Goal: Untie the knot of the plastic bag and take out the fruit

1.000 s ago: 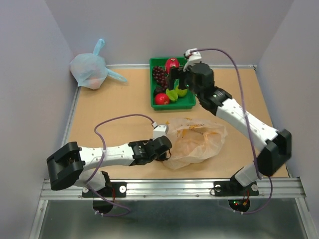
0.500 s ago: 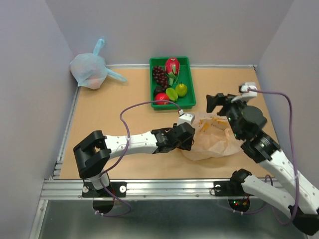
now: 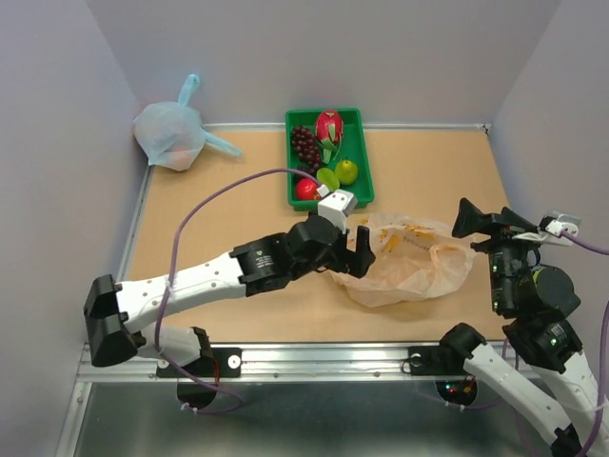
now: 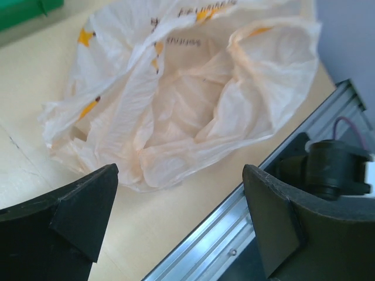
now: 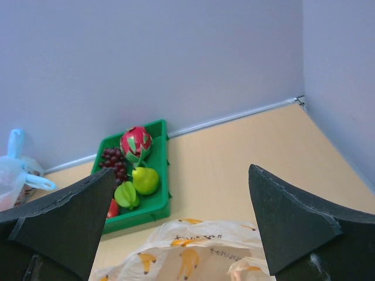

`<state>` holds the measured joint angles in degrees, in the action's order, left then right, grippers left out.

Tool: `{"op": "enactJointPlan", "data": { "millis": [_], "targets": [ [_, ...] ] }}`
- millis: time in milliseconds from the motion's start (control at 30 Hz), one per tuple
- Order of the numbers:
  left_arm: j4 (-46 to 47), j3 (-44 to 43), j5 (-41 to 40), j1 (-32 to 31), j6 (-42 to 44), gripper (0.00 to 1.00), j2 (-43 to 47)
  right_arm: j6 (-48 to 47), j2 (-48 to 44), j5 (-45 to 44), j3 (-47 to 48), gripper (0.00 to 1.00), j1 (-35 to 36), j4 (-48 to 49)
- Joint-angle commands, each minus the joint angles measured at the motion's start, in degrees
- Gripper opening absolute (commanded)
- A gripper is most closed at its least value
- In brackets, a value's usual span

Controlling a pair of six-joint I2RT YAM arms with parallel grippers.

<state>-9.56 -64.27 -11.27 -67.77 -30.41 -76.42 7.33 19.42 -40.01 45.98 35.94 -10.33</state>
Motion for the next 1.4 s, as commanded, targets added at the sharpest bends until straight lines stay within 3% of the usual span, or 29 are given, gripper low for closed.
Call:
{"op": "enactJointPlan", "data": {
  "millis": [0, 267, 433, 667, 1000, 1167, 1367],
  "targets": [
    [-3.4, -1.8, -6.2, 1.3, 1.5, 0.99, 7.0, -2.1, -2.4, -3.3, -1.7, 1.00, -0.3, -3.8],
    [-14.9, 6.4, -28.4, 9.7, -2.5, 0.99, 23.8, -1.9, -10.1, -4.1, -5.4, 1.00, -0.3, -5.4],
    [-18.6, 12.0, -40.9, 14.1, -0.8, 0.99, 34.2, -2.1, -14.1, -1.6, -7.8, 1.00, -0.4, -5.4],
    [-19.1, 17.9, -53.6, 14.2, -1.7, 0.99, 48.5, -2.7, -16.1, -0.9, -10.3, 1.00, -0.3, -5.4],
    [-17.8, 21.8, -56.2, 14.3, -3.9, 0.99, 70.4, -4.4, -18.7, -0.7, -11.2, 1.00, -0.3, -5.4],
    [-16.7, 22.3, -55.9, 14.4, -3.5, 0.99, 74.0, -4.8, -19.1, -0.7, -11.2, 1.00, -0.3, -5.4],
    [-16.5, 21.8, -54.1, 15.8, -2.8, 0.99, 72.3, -5.0, -19.2, -0.8, -11.2, 1.00, -0.3, -5.4]
  ]
}}
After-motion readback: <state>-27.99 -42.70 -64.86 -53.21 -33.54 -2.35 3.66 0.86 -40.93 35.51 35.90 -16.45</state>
